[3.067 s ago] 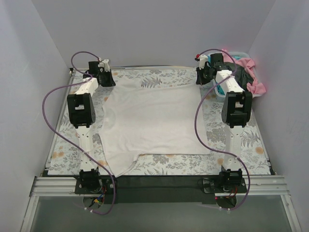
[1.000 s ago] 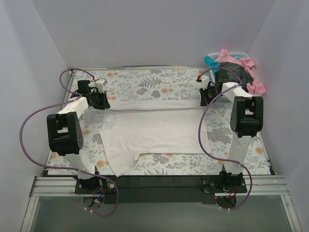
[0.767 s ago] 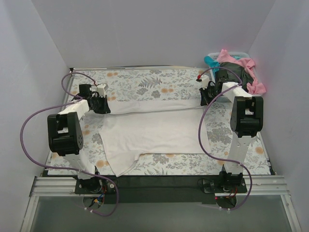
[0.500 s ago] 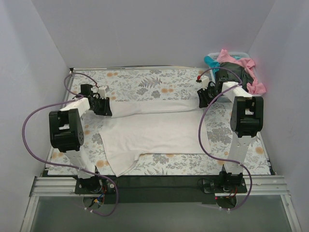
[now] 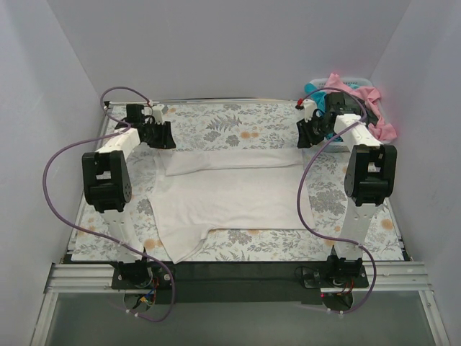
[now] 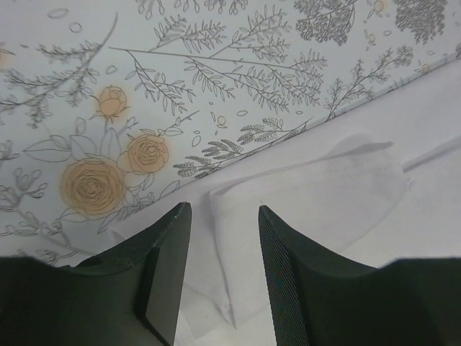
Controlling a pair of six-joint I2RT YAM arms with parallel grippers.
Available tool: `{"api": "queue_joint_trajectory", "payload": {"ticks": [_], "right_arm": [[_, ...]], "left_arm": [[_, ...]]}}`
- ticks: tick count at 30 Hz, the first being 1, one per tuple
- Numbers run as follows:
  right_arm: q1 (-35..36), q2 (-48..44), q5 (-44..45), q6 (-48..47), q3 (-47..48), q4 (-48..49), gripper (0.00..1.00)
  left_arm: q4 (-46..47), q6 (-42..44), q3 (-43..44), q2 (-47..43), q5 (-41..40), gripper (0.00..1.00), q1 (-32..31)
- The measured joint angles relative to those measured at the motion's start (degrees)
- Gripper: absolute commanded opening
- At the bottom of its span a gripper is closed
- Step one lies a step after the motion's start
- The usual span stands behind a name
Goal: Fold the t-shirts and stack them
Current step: Fold the tshirt
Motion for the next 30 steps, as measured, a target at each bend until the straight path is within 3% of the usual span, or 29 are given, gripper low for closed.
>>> {"api": "queue_joint_trajectory", "payload": {"ticks": [10, 18, 23, 30], "right_arm": [[0.4, 1.4, 0.0, 0.9, 0.3, -0.4, 0.36], [0.8, 2.1, 0.3, 0.8, -0.4, -1.1, 0.35], [0.9, 2.1, 0.7, 0.2, -0.6, -1.7, 0.33], [0.9, 1.8, 1.0, -1.1, -4.5, -2.0, 0.32]], "left_arm": [[-0.3, -0.4, 0.4, 7.0, -2.6, 0.36, -2.3], [-0.2, 0.0, -0.4, 6.3, -0.9, 0.00, -2.3], [-2.1, 3.5, -5.0, 0.8, 2.6, 0.00, -2.3], [-10.4, 16.7, -14.4, -11.7, 8.7, 0.02, -2.3]]}}
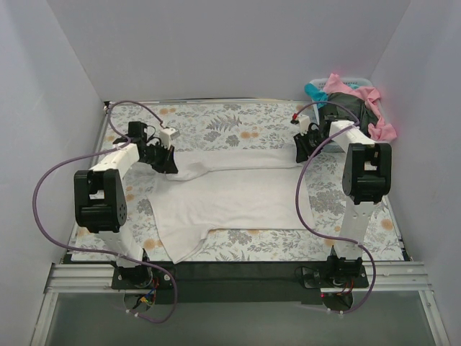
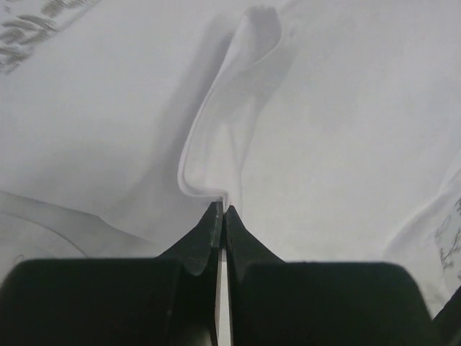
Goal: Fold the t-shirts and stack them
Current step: Fold the tshirt
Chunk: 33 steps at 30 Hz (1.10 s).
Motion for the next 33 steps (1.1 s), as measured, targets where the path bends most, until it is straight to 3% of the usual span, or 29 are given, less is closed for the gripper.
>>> {"api": "queue_joint_trajectory", "payload": {"ticks": [4, 5, 11, 12, 16, 24, 30, 33], "right_arm": [[0.0, -0.8, 0.5, -1.0, -2.6, -0.4, 0.30], [0.0, -1.0, 0.7, -1.2, -3.0, -0.5, 0.29], [0.0, -2.3, 1.2, -2.6, -3.6, -1.2, 0.23], [0.0, -2.6, 1.3, -2.8, -3.6, -1.2, 0.21], [0.0, -3.3, 1.8, -3.0, -3.2, -1.3, 0.21], [0.0, -3.3, 1.6, -2.3, 0.6, -1.4, 0.19], [0.0, -2.4, 0.9, -1.0, 2.7, -1.4, 0.18], [0.0, -0.8, 0.8, -0.7, 3.3, -1.3, 0.17]], "left_arm": [[-5.2, 8.5, -5.2, -1.3, -0.2, 0.20, -0.9], [-6.6, 10.1, -6.1, -1.3, -0.4, 0.29, -1.2], [-11.0, 15.1, -6.3, -1.8, 0.4, 0.43, -1.9], [-11.3, 15.1, -5.5, -1.9, 0.8, 0.49, -1.9], [-10.2, 11.5, 0.8, -1.7, 2.4, 0.57, -2.2], [3.5, -0.3, 7.0, 5.5, -3.6, 0.48, -9.7], [2.9, -4.0, 8.2, 12.7, -1.4, 0.34, -12.0], [0.9, -3.5, 7.4, 12.4, -0.1, 0.32, -13.3]]}}
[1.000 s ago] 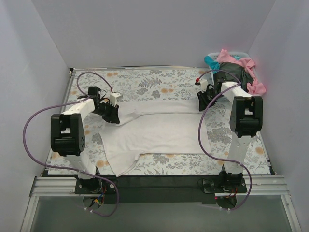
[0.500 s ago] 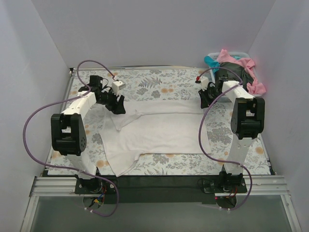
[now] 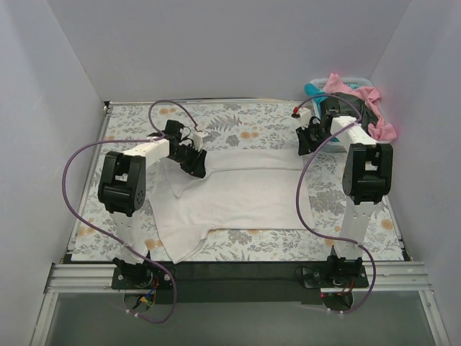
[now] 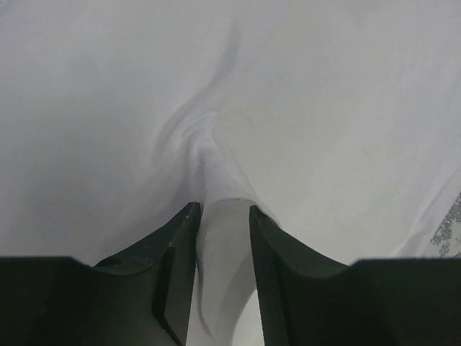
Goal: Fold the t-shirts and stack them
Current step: Fold the tshirt
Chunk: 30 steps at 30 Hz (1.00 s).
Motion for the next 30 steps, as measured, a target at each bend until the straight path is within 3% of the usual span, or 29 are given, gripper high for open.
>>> {"api": "queue_joint_trajectory", "payload": {"ticks": [7, 17, 30], "right_arm": [[0.3, 1.4, 0.0, 1.0, 0.1, -0.1, 0.17], [2.0, 2.1, 0.0, 2.1, 4.1, -0.4, 0.18], [4.3, 10.3, 4.0, 5.5, 7.7, 1.4, 0.19]], "left_arm": [[-3.6, 3.9, -7.8, -5.4, -0.8, 0.41, -4.0], [-2.0, -0.2, -6.2, -13.4, -2.1, 0.43, 3.1], [7.1, -13.5, -1.5, -1.0, -20.0, 0.35, 11.2]]}}
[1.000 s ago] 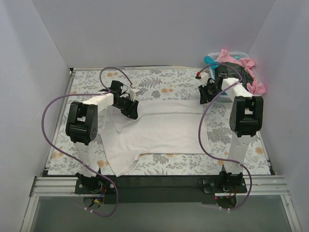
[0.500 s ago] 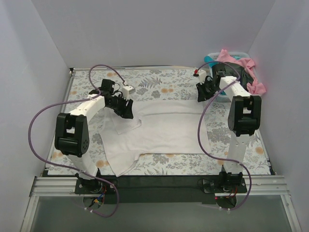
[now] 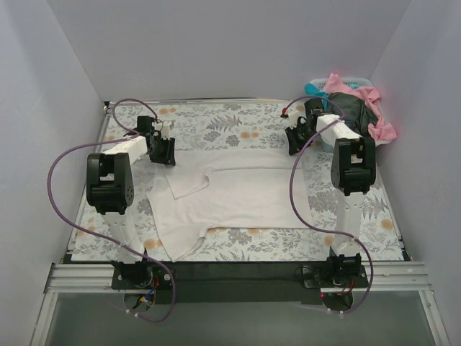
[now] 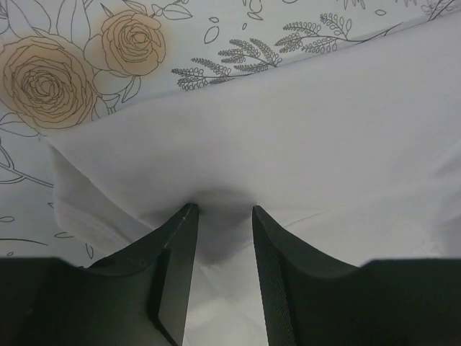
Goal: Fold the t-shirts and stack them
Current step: Fold the tshirt
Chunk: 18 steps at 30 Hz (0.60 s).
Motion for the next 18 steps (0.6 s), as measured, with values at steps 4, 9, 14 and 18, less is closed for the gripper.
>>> {"api": "queue_joint_trajectory", "payload": {"ticks": [4, 9, 14, 18], "right_arm": [[0.7, 3.2, 2.0, 2.2, 5.3, -0.1, 0.21], [1.4, 7.9, 4.7, 3.7, 12.7, 2.5, 0.29], [1.5, 9.1, 5.4, 3.3, 15.1, 3.6, 0.52], [1.4, 4.4, 4.3, 1.5, 9.7, 3.8, 0.53]], "left_arm": [[0.2, -1.2, 4.1, 3.3, -3.0, 0.34, 1.4], [0.7, -1.5, 12.9, 9.5, -3.7, 0.38, 2.4], [-0.1, -1.3, 20.5, 14.1, -2.1, 0.47, 2.8], [-1.9, 0.0, 19.1, 11.7, 3.1, 0.53, 3.1]]}}
